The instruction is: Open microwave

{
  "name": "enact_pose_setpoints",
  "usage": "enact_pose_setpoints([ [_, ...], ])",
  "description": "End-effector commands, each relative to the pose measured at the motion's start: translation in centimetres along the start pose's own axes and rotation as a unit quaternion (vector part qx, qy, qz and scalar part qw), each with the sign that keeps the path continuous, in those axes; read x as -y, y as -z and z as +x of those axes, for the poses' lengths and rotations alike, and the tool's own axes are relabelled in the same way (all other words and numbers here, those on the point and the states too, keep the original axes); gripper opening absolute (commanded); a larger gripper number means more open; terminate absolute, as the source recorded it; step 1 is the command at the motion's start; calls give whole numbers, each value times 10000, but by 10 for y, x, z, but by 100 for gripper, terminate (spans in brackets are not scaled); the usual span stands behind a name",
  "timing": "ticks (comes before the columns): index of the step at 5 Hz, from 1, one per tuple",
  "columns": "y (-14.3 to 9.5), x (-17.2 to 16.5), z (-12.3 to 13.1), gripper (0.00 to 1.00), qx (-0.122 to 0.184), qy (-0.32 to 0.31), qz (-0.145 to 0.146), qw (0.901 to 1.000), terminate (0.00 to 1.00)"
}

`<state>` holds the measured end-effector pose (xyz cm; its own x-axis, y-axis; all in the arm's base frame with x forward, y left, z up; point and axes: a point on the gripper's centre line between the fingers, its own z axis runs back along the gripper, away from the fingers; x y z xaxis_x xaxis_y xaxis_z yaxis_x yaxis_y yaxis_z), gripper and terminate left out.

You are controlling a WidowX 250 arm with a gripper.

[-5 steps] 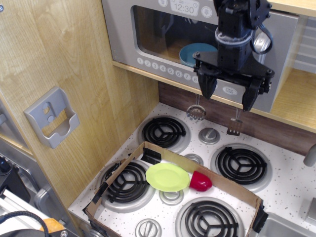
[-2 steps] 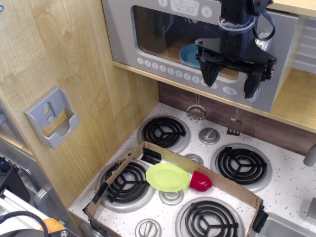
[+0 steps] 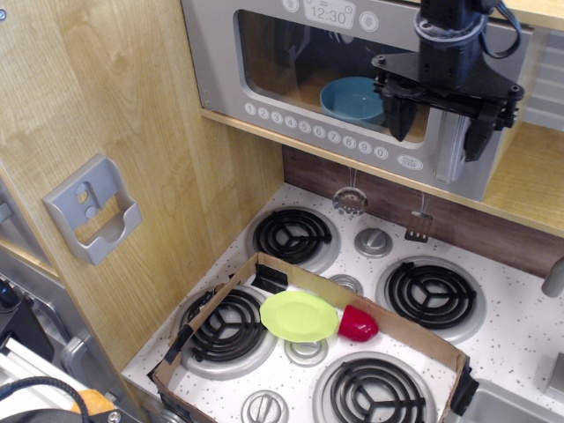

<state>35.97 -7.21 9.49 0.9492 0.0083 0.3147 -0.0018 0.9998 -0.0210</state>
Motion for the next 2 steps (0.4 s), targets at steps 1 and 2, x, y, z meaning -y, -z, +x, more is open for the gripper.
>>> enact_pose_setpoints([
  [1,-21,13,22,100,562,62,-117,9983,0],
  [2,-20,14,19,0,586,36,-113,9982,0],
])
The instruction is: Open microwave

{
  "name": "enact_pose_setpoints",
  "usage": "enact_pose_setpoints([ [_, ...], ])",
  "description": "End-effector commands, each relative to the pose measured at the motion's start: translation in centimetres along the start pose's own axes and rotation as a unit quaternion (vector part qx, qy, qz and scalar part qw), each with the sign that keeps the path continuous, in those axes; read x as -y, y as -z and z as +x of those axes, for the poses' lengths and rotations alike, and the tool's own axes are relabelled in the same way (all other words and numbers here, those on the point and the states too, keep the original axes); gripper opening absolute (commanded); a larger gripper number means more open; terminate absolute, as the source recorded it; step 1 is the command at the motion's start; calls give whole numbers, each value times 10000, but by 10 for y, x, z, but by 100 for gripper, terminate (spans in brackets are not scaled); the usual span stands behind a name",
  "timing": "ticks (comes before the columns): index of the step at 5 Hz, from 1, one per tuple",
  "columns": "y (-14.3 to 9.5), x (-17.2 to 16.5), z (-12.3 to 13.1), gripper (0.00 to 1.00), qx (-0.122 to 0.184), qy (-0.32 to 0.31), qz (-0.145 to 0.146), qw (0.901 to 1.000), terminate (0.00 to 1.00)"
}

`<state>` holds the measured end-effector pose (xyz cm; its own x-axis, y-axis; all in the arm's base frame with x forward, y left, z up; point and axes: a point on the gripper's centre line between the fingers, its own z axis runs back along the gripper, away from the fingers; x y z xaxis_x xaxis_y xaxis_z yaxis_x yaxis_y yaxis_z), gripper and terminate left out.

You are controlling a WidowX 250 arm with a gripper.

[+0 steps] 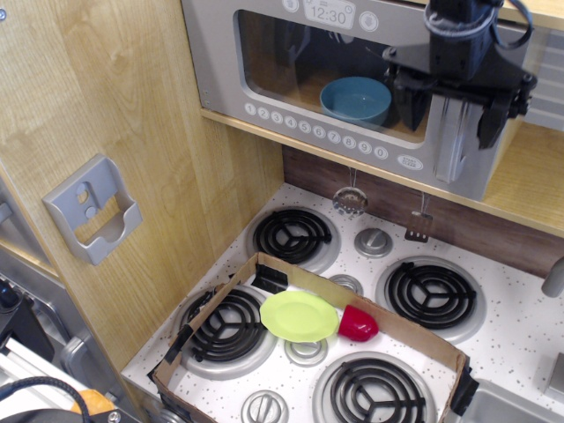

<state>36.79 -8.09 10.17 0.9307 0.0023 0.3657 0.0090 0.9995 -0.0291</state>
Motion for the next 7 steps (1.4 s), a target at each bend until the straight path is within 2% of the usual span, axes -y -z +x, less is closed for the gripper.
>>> enact_pose_setpoints([
  [1,-17,6,5,0,282,-73,-19,9996,0],
  [2,-17,5,-5,0,204,-198,16,9996,0],
  [4,-20,0,-54,0,-235,-730,123,9970,0],
  [5,-31,6,-79,100,-392,-1056,486,9924,0],
  [6,-38,19,-116,100,-364,-1604,744,9836,0],
  [7,-38,57,-139,100,-102,-2237,994,9695,0],
])
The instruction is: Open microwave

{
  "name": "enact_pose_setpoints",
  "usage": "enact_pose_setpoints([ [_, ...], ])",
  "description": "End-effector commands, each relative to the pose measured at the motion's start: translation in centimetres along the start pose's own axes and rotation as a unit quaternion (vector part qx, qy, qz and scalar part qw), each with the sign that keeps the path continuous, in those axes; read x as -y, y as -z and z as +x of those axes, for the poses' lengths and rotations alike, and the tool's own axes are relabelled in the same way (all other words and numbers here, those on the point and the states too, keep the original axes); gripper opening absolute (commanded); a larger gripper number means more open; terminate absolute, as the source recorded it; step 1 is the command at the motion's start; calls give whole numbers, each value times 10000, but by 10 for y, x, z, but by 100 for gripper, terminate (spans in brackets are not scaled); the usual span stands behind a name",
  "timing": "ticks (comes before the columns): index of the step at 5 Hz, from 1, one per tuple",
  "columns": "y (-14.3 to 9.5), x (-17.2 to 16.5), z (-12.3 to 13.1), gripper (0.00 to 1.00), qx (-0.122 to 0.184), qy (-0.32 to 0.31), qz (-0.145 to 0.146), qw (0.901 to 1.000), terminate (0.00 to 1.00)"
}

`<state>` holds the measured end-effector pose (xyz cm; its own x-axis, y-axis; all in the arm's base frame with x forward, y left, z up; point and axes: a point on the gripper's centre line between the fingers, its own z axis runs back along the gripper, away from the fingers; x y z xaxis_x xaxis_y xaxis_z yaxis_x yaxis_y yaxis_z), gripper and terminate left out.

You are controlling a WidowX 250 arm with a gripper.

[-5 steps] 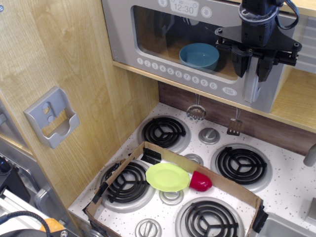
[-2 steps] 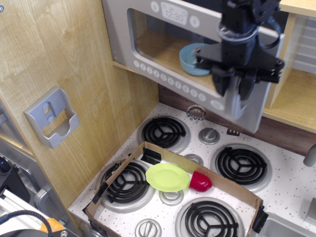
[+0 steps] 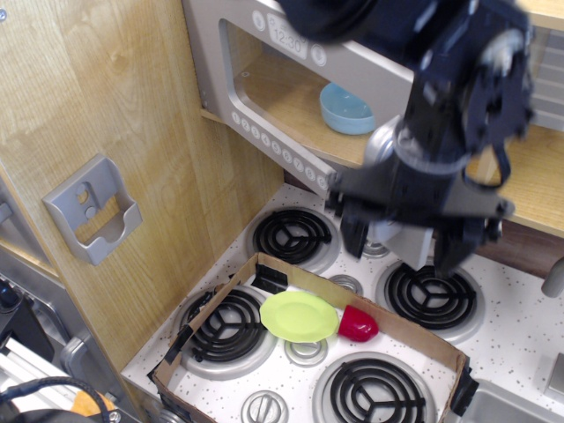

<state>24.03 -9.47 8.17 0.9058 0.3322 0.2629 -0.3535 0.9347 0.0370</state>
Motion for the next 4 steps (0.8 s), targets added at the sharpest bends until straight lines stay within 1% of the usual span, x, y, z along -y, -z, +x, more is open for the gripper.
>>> enact_pose_setpoints([
  [1,-11,63,-39,100,242,-575,-108,9980,0],
  [2,-18,88,-11,100,-105,308,-445,9985,0],
  [3,-18,109,12,100,-55,1047,-532,9931,0],
  [4,-18,122,34,100,-201,1628,-740,9837,0],
])
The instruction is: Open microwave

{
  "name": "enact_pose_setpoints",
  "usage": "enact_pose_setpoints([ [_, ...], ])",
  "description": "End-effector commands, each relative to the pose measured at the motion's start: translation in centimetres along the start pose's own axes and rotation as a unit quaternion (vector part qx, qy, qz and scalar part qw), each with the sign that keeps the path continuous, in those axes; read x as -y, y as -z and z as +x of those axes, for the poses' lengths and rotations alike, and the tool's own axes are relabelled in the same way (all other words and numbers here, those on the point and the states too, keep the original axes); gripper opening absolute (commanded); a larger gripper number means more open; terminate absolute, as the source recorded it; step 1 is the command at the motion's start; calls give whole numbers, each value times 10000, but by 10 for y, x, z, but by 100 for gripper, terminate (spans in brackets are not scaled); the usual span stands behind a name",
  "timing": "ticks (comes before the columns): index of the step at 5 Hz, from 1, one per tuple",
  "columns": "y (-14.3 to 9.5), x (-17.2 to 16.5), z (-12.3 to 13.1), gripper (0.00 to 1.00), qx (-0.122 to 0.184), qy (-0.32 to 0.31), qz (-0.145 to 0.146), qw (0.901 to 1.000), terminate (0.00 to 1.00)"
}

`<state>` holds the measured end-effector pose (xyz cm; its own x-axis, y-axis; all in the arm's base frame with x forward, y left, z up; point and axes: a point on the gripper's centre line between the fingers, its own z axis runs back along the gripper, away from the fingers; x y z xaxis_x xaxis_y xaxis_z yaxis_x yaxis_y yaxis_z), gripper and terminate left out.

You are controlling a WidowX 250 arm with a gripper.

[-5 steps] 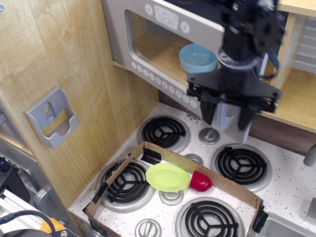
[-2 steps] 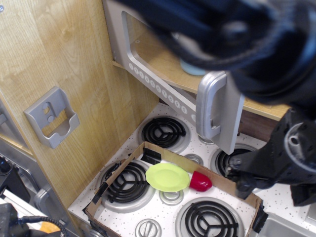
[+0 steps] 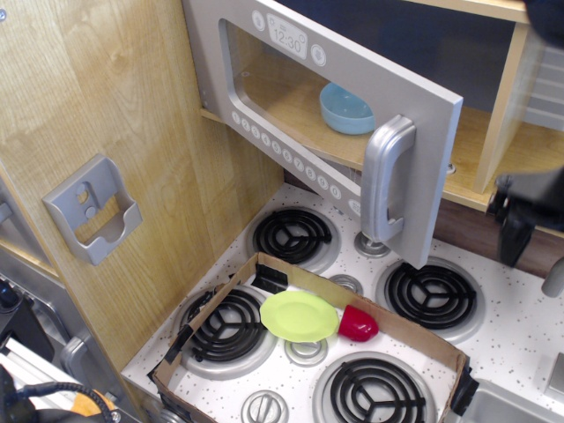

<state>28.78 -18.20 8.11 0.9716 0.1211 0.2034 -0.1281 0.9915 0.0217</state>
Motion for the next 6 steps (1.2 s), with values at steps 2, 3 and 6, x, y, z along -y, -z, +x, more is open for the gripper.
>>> enact_pose_setpoints([
  [2,-7,-14,51,100,480,1559,-493,9854,0],
  [3,-2,-36,50,100,665,1942,-344,9781,0],
  [6,3,-88,21,100,78,1321,-160,9911,0],
])
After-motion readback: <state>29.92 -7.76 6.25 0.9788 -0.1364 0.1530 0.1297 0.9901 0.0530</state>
